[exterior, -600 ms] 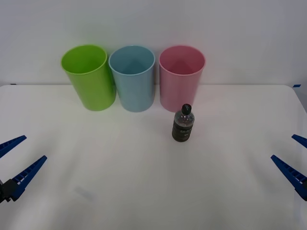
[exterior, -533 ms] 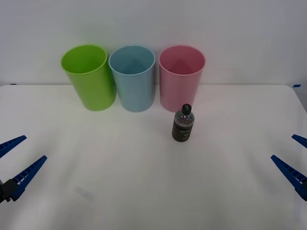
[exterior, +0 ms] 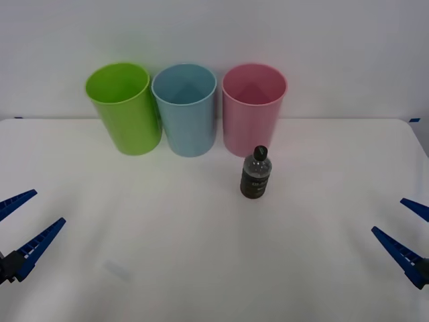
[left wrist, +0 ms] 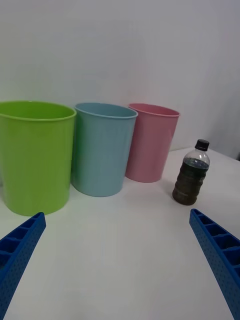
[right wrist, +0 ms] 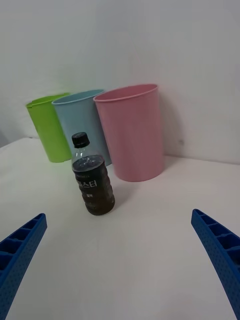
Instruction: Grasp the object on the table and drop it into the matching bin: aluminum can to the light blue bin, PET bottle to the pink bin.
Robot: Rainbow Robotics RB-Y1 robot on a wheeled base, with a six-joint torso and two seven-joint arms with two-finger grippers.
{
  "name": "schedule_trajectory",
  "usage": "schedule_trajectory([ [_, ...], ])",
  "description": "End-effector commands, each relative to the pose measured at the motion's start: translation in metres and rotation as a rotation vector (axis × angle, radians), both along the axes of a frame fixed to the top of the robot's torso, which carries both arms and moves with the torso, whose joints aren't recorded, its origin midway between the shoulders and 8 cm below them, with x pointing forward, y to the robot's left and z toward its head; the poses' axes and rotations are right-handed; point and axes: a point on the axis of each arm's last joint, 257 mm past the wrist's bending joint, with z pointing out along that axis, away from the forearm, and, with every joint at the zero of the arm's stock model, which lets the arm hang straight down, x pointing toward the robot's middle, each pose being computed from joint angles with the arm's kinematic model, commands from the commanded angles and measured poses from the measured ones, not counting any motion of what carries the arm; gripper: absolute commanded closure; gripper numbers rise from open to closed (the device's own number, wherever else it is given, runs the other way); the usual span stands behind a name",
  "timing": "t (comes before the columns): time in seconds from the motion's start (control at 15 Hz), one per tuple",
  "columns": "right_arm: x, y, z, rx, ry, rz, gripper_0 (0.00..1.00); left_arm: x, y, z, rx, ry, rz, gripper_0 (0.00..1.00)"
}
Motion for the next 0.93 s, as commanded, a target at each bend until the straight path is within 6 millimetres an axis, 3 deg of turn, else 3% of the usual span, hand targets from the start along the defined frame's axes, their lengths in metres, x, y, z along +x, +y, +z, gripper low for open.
schedule_trajectory([
  [0.07,0.005,0.012,-0.015,0.013,0.027,0.003,0.00,0.000,0.000,0.000,0.000,0.000,0.000,0.00],
  [0.47,0.024,0.056,-0.041,0.023,0.063,0.014,0.00,0.000,0.000,0.000,0.000,0.000,0.000,0.00],
  [0.93,0.062,0.101,-0.054,-0.055,0.003,-0.026,0.00,0.000,0.000,0.000,0.000,0.000,0.000,0.00],
])
